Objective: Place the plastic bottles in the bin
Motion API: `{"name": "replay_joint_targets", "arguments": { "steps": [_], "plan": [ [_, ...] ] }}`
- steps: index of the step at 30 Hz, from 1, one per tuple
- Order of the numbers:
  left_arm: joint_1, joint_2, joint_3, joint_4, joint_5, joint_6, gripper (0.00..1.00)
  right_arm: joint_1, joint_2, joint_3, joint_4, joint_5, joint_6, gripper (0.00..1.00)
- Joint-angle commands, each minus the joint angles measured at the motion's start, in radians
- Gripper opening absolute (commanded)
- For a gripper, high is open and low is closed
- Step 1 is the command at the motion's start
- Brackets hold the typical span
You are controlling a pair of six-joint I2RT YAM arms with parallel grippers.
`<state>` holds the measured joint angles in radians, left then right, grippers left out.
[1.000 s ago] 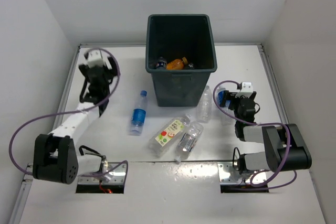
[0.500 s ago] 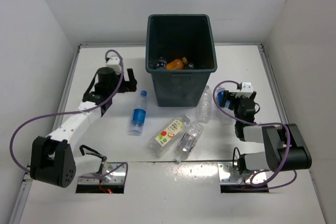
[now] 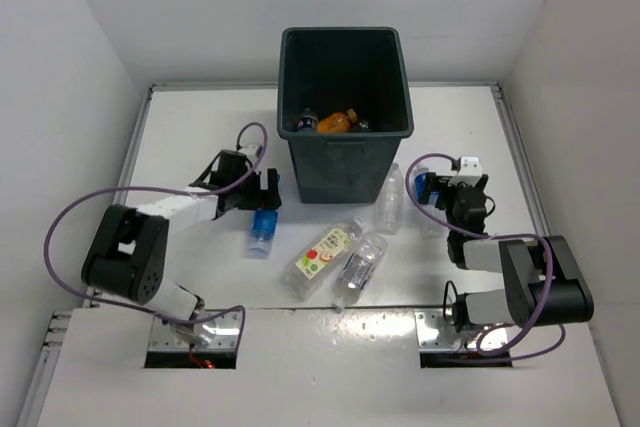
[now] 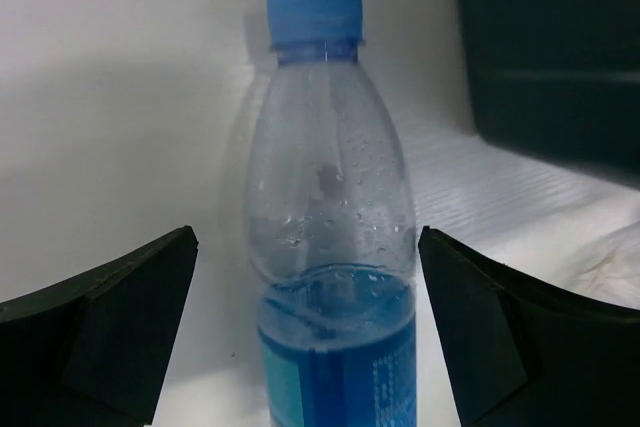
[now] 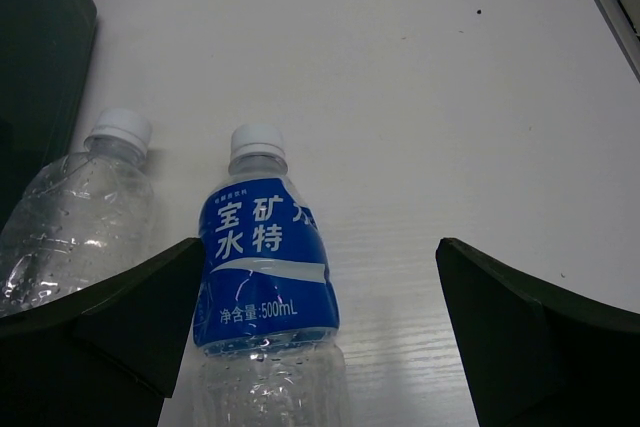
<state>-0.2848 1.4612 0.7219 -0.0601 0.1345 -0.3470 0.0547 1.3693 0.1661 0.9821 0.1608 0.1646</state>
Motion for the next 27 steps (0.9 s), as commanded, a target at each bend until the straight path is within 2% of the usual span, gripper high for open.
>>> {"name": "replay_joint_targets", "arguments": {
  "steps": [1,2,6,7,9,12,15,20,22,24,27],
  "plan": [
    [-0.020,0.074,0.013,0.017,0.059,-0.023,1.00,-0.004,-0.001,0.021,0.036,-0.001,0.001,1.00],
    [-0.033,0.094,0.013,0.008,0.059,-0.023,1.00,-0.004,-0.001,0.021,0.036,-0.001,0.001,1.00],
    [-0.033,0.185,0.054,-0.013,0.096,-0.032,0.84,-0.004,-0.001,0.021,0.036,-0.001,0.001,1.00],
    [-0.033,0.209,0.063,-0.023,0.096,-0.032,0.76,-0.004,-0.001,0.021,0.036,-0.001,0.001,1.00],
    [-0.024,0.209,0.074,-0.032,0.085,-0.041,0.72,-0.004,-0.001,0.021,0.036,-0.001,0.001,1.00],
    [0.013,0.145,0.074,-0.032,0.033,-0.079,0.71,-0.004,-0.001,0.021,0.036,-0.001,0.001,1.00],
    [0.061,0.055,0.134,-0.073,-0.033,-0.107,0.61,-0.004,-0.001,0.021,0.036,-0.001,0.001,1.00],
    [0.179,-0.048,0.361,-0.156,-0.174,-0.132,0.59,-0.004,-0.001,0.021,0.036,-0.001,0.001,1.00],
    [0.214,-0.048,0.445,-0.184,-0.187,-0.121,0.59,-0.004,-0.001,0.021,0.036,-0.001,0.001,1.00],
    [0.239,-0.019,0.600,-0.255,-0.243,-0.121,0.59,-0.004,-0.001,0.021,0.036,-0.001,0.001,1.00],
    [0.260,-0.010,0.756,-0.270,-0.300,-0.171,0.57,-0.004,-0.001,0.021,0.036,-0.001,0.001,1.00]
  ]
}}
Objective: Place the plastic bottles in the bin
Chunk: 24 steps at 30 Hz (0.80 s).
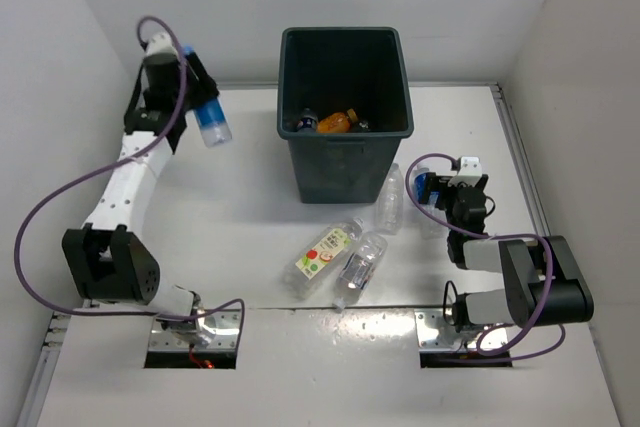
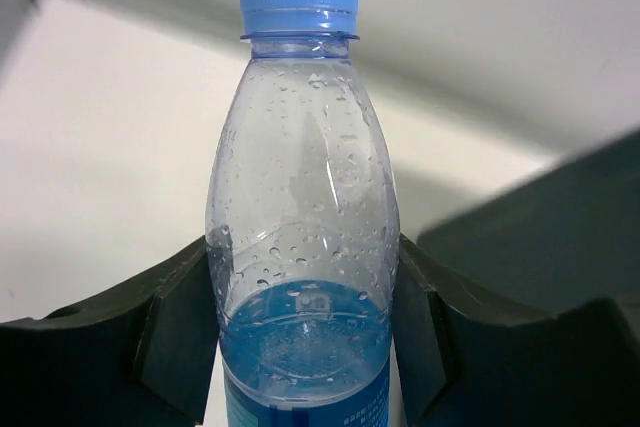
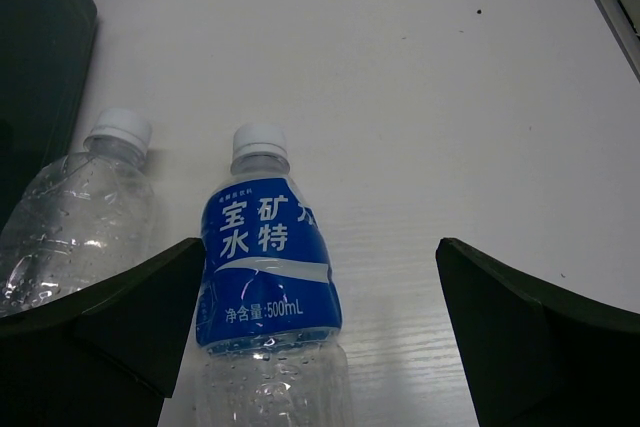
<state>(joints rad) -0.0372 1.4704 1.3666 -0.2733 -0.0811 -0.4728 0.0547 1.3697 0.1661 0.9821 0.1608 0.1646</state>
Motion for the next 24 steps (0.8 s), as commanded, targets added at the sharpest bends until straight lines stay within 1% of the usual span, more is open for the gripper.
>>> {"name": "replay_joint_targets", "arguments": {
  "steps": [1,2,5,6,7,9,11,12,13,15,18,19,24],
  "plan": [
    [0.013,-0.019,0.146,-0.047,-0.095,-0.058,0.57,-0.004,-0.001,0.021,0.036,-0.001,0.001,1.00],
    [0.013,-0.019,0.204,-0.037,-0.095,-0.070,0.57,-0.004,-0.001,0.021,0.036,-0.001,0.001,1.00],
    [0.003,-0.038,0.285,0.064,-0.077,-0.081,0.56,-0.004,-0.001,0.021,0.036,-0.001,0.001,1.00],
    [-0.012,-0.048,0.302,0.136,-0.053,-0.070,0.56,-0.004,-0.001,0.021,0.036,-0.001,0.001,1.00],
    [-0.039,-0.048,0.321,0.167,-0.052,-0.061,0.56,-0.004,-0.001,0.021,0.036,-0.001,0.001,1.00],
    [-0.088,-0.048,0.388,0.232,-0.002,-0.034,0.56,-0.004,-0.001,0.021,0.036,-0.001,0.001,1.00],
    [-0.127,-0.015,0.448,0.243,0.021,-0.010,0.56,-0.004,-0.001,0.021,0.036,-0.001,0.001,1.00],
    [-0.148,-0.004,0.506,0.243,0.032,0.015,0.56,-0.004,-0.001,0.021,0.036,-0.001,0.001,1.00],
    [-0.191,0.007,0.534,0.243,0.032,0.028,0.56,-0.004,-0.001,0.021,0.036,-0.001,0.001,1.00],
    [-0.251,0.039,0.593,0.253,0.069,0.060,0.59,-0.004,-0.001,0.021,0.036,-0.001,0.001,1.00],
    [-0.311,0.077,0.649,0.253,0.112,0.082,0.62,-0.004,-0.001,0.021,0.036,-0.001,0.001,1.00],
    [-0.354,0.103,0.649,0.253,0.135,0.094,0.64,-0.004,-0.001,0.021,0.036,-0.001,0.001,1.00],
    [-0.477,0.174,0.670,0.227,0.144,0.135,0.69,-0.004,-0.001,0.021,0.036,-0.001,0.001,1.00]
  ]
}}
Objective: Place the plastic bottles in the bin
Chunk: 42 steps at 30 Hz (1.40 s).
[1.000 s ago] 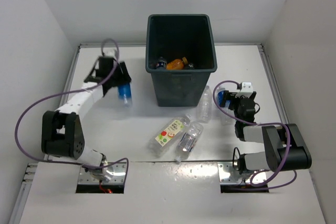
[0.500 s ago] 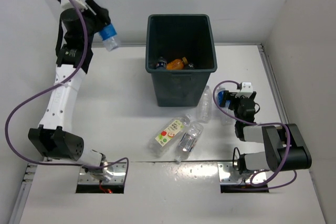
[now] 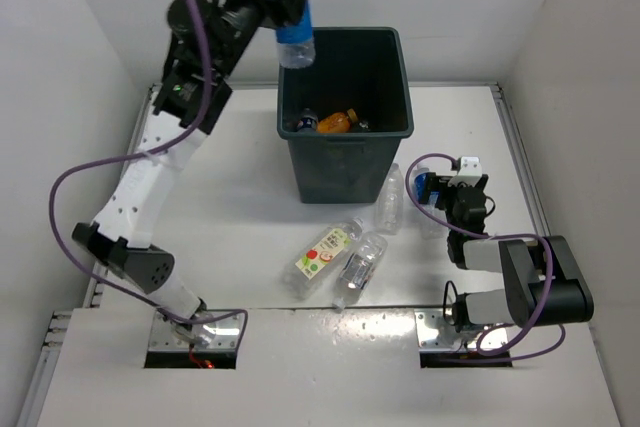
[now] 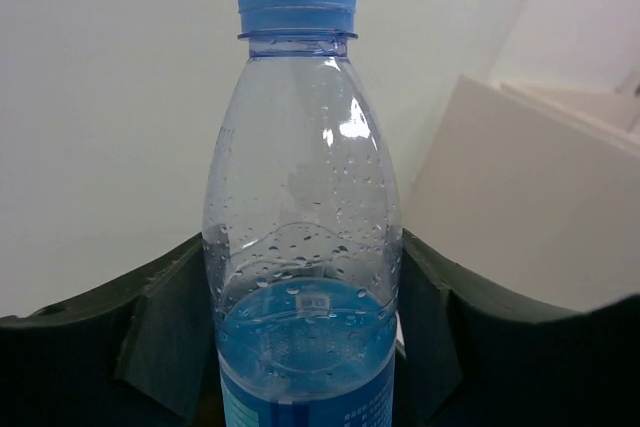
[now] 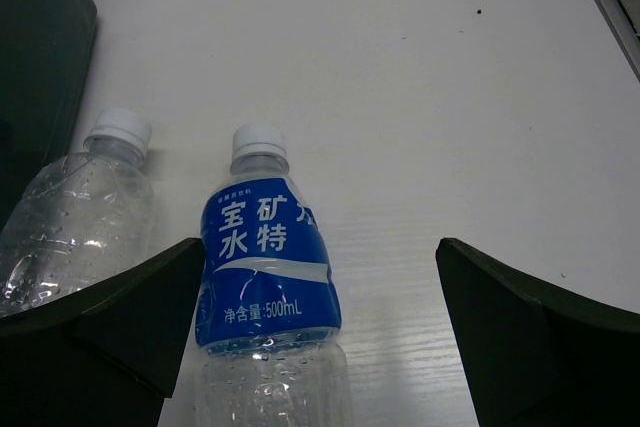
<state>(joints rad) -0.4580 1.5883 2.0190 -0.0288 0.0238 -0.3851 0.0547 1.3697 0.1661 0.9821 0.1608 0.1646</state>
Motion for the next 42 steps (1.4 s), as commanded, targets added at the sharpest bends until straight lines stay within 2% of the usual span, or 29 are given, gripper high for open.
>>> {"name": "replay_joint_targets", "arguments": {
  "steps": [1,6,13,19,23,29,32,33,34,37,40,42],
  "plan": [
    [-0.071,0.067,0.018,-0.017,0.039,0.057,0.72,-0.004,-0.001,0.021,0.036,-0.001,0.001,1.00],
    [-0.131,0.136,0.009,-0.074,0.039,0.057,0.73,-0.004,-0.001,0.021,0.036,-0.001,0.001,1.00],
    [-0.131,0.176,-0.025,-0.094,0.050,0.025,0.75,-0.004,-0.001,0.021,0.036,-0.001,0.001,1.00],
    [-0.131,0.176,-0.034,-0.103,0.059,0.025,0.95,-0.004,-0.001,0.021,0.036,-0.001,0.001,1.00],
    [-0.131,0.176,-0.043,-0.112,0.059,0.025,0.99,-0.004,-0.001,0.021,0.036,-0.001,0.001,1.00],
    [-0.122,0.099,-0.034,-0.112,-0.042,0.118,0.99,-0.004,-0.001,0.021,0.036,-0.001,0.001,1.00],
    [-0.122,0.003,-0.045,-0.112,-0.051,0.213,0.99,-0.004,-0.001,0.021,0.036,-0.001,0.001,1.00],
    [-0.122,-0.035,-0.068,-0.088,-0.051,0.238,0.99,-0.004,-0.001,0.021,0.036,-0.001,0.001,1.00],
    [-0.136,-0.125,-0.159,-0.057,-0.042,0.261,0.99,-0.004,-0.001,0.021,0.036,-0.001,0.001,1.00],
    [-0.209,-0.258,-0.364,0.044,-0.042,0.369,0.99,-0.004,-0.001,0.021,0.036,-0.001,0.001,1.00],
    [-0.313,-0.379,-0.489,0.021,-0.042,0.456,0.99,-0.004,-0.001,0.021,0.036,-0.001,0.001,1.00],
    [-0.394,-0.431,-0.626,-0.018,-0.033,0.480,0.99,-0.004,-0.001,0.021,0.036,-0.001,0.001,1.00]
  ]
}}
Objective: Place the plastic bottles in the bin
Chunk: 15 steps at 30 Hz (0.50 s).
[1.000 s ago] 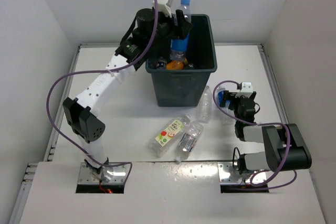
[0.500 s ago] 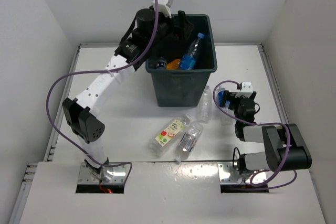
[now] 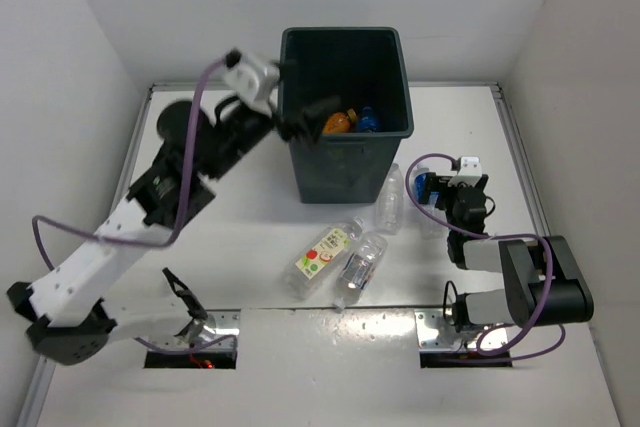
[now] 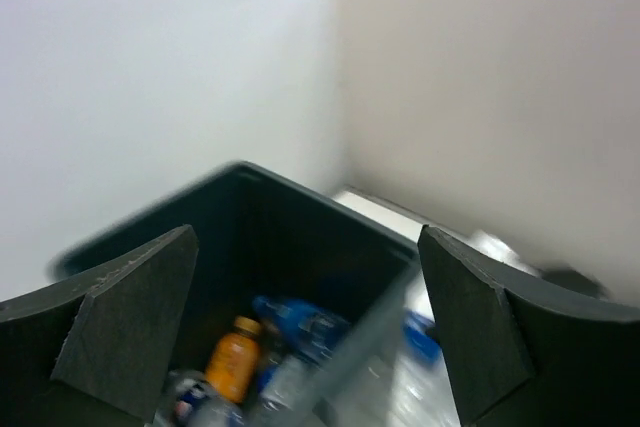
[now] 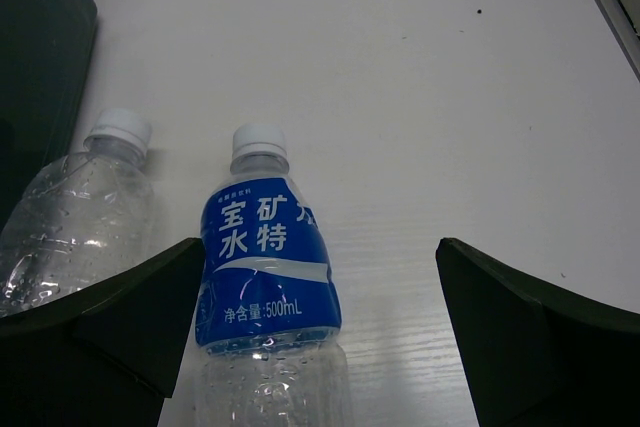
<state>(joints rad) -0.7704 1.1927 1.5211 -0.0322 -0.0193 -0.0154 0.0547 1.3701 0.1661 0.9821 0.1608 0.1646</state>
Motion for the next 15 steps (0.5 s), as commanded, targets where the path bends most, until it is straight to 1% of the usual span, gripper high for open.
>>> {"name": "replay_joint_targets", "arguments": {
  "steps": [1,2,3,4,5,6,7,10,12,13,15],
  "plan": [
    [-0.113,-0.085,-0.171,-0.027,-0.004,0.111,0.99,-0.004,-0.002,0.021,0.036,-0.001,0.001,1.00],
    [-0.142,-0.109,-0.256,-0.037,-0.014,0.088,0.99,-0.004,-0.002,0.021,0.036,-0.001,0.001,1.00],
    [-0.170,-0.132,-0.304,-0.046,-0.014,0.077,0.99,-0.004,-0.002,0.021,0.036,-0.001,0.001,1.00],
    [-0.237,-0.159,-0.352,-0.057,-0.040,0.063,0.99,-0.004,-0.002,0.021,0.036,-0.001,0.001,1.00],
    [-0.277,-0.209,-0.396,-0.070,-0.080,0.040,0.99,-0.004,-0.002,0.021,0.036,-0.001,0.001,1.00],
    [-0.315,-0.234,-0.489,-0.071,-0.153,0.004,0.99,-0.004,-0.002,0.021,0.036,-0.001,0.001,1.00],
    [-0.390,-0.254,-0.531,-0.080,-0.187,-0.010,0.99,-0.004,-0.002,0.021,0.036,-0.001,0.001,1.00],
    [-0.504,-0.291,-0.674,-0.089,-0.310,-0.073,0.99,-0.004,-0.002,0.021,0.036,-0.001,0.001,1.00],
    [-0.533,-0.291,-0.738,-0.089,-0.349,-0.102,0.99,-0.004,-0.002,0.021,0.036,-0.001,0.001,1.00],
    [-0.544,-0.291,-0.797,-0.078,-0.405,-0.156,0.99,-0.004,-0.002,0.021,0.036,-0.001,0.001,1.00],
    [-0.544,-0.291,-0.867,-0.031,-0.439,-0.201,0.99,-0.004,-0.002,0.021,0.036,-0.001,0.001,1.00]
  ]
}}
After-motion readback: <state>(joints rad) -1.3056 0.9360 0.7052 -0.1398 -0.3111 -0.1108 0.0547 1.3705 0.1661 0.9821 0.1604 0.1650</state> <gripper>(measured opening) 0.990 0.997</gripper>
